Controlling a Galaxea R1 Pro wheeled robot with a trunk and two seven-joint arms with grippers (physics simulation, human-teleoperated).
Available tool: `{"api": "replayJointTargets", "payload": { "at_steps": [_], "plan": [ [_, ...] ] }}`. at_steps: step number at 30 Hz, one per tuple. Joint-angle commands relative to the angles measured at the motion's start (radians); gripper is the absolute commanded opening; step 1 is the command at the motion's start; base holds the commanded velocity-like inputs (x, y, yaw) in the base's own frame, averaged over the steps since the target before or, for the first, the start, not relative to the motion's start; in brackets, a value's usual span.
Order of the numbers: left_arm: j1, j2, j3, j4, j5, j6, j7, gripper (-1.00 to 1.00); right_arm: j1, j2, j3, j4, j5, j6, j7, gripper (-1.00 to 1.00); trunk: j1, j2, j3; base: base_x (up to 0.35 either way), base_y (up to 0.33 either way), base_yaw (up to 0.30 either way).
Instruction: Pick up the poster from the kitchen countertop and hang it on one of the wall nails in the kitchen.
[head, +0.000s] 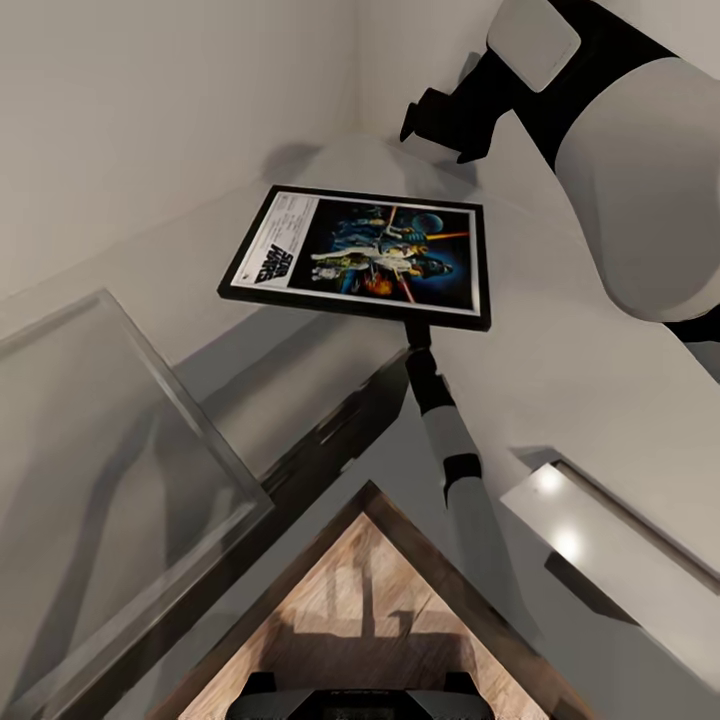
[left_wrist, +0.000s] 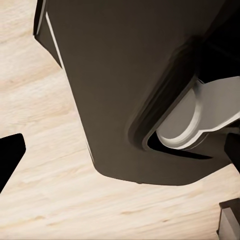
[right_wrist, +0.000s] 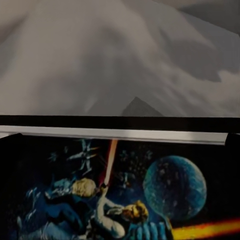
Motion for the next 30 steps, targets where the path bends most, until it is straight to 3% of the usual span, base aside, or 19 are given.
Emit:
{"api": "replayJointTargets", "payload": {
  "at_steps": [1,30],
  "plan": [
    [0.001,0.000,0.002,-0.001,0.003,0.001,-0.005,1.00,0.000,0.000,-0.001,-0.001,-0.009,0.002,-0.009,1.00,0.000,0.000,-0.002,0.000,0.000,0.000],
    [0.001,0.000,0.002,-0.001,0.003,0.000,-0.005,1.00,0.000,0.000,-0.001,-0.005,-0.009,-0.002,-0.009,1.00,0.000,0.000,-0.049,0.000,0.000,0.000]
  ]
}}
